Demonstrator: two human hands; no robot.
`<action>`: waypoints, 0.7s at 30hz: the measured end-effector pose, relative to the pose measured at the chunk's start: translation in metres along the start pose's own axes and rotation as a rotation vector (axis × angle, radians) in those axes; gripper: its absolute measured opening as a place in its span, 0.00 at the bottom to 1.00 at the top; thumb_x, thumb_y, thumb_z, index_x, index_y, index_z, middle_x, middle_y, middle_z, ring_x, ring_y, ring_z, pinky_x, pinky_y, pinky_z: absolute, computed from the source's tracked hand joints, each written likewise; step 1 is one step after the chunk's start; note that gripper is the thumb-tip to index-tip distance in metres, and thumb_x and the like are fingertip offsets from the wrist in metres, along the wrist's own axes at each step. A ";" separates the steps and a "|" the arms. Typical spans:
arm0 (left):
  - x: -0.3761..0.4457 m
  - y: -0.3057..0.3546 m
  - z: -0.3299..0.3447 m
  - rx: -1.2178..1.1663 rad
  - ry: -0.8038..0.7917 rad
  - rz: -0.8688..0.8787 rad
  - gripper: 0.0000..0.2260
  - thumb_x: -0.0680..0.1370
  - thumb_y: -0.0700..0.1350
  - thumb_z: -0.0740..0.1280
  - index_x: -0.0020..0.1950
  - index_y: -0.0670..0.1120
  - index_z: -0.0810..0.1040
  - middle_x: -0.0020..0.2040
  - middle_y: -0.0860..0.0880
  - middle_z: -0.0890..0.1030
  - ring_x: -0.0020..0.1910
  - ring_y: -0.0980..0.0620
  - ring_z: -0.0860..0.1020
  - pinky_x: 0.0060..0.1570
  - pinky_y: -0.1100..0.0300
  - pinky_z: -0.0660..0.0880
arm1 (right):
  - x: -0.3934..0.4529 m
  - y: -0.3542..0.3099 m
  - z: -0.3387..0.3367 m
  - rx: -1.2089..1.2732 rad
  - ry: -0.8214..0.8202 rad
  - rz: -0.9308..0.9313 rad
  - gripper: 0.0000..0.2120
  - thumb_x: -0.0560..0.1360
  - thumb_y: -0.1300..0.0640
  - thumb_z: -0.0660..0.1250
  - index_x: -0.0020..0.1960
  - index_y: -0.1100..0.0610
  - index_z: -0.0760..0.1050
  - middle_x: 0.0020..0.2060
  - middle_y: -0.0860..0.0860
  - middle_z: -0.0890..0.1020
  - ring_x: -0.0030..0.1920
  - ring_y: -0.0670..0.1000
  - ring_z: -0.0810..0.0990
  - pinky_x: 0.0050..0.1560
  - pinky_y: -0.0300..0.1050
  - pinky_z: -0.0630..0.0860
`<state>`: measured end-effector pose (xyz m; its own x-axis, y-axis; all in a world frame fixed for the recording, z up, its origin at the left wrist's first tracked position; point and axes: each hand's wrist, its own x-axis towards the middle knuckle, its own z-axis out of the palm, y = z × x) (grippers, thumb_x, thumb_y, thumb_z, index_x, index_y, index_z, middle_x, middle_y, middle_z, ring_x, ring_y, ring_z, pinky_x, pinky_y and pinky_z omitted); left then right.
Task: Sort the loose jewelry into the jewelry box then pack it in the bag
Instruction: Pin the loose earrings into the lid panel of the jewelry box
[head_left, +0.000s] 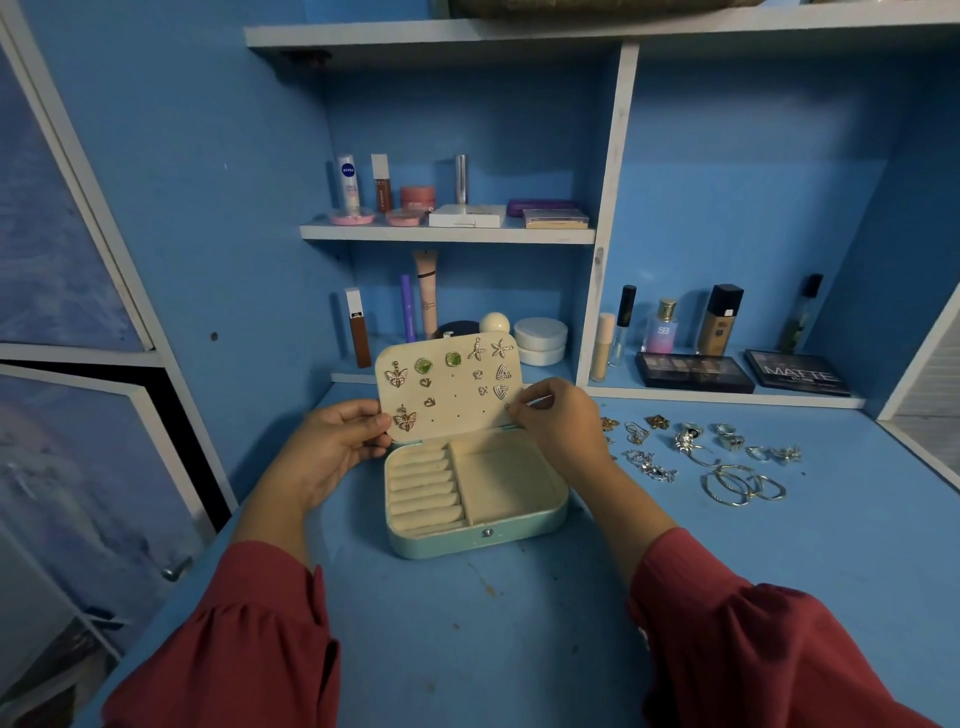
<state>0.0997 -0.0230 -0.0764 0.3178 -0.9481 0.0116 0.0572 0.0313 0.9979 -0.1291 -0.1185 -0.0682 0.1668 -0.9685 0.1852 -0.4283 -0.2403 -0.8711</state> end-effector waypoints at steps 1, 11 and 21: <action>0.000 0.000 0.000 -0.003 0.003 0.000 0.06 0.77 0.34 0.65 0.51 0.40 0.80 0.38 0.48 0.83 0.33 0.57 0.77 0.36 0.66 0.77 | 0.000 0.000 -0.001 0.020 0.000 0.022 0.10 0.73 0.53 0.72 0.51 0.53 0.74 0.39 0.46 0.78 0.37 0.41 0.74 0.31 0.36 0.66; -0.004 0.002 -0.001 -0.007 -0.032 0.009 0.07 0.77 0.34 0.64 0.51 0.40 0.80 0.40 0.48 0.84 0.34 0.57 0.79 0.38 0.65 0.78 | 0.005 -0.006 -0.011 0.310 -0.171 0.198 0.11 0.69 0.62 0.76 0.47 0.53 0.77 0.39 0.52 0.84 0.33 0.48 0.80 0.34 0.41 0.77; -0.005 0.003 -0.002 0.006 -0.055 0.018 0.07 0.77 0.33 0.64 0.51 0.40 0.80 0.40 0.48 0.84 0.35 0.56 0.79 0.40 0.65 0.78 | 0.012 -0.019 -0.018 0.301 -0.245 0.376 0.05 0.72 0.60 0.73 0.46 0.59 0.78 0.33 0.52 0.82 0.22 0.43 0.70 0.24 0.34 0.69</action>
<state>0.1004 -0.0171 -0.0735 0.2666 -0.9632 0.0330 0.0460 0.0469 0.9978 -0.1351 -0.1271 -0.0413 0.2689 -0.9315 -0.2448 -0.2309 0.1844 -0.9553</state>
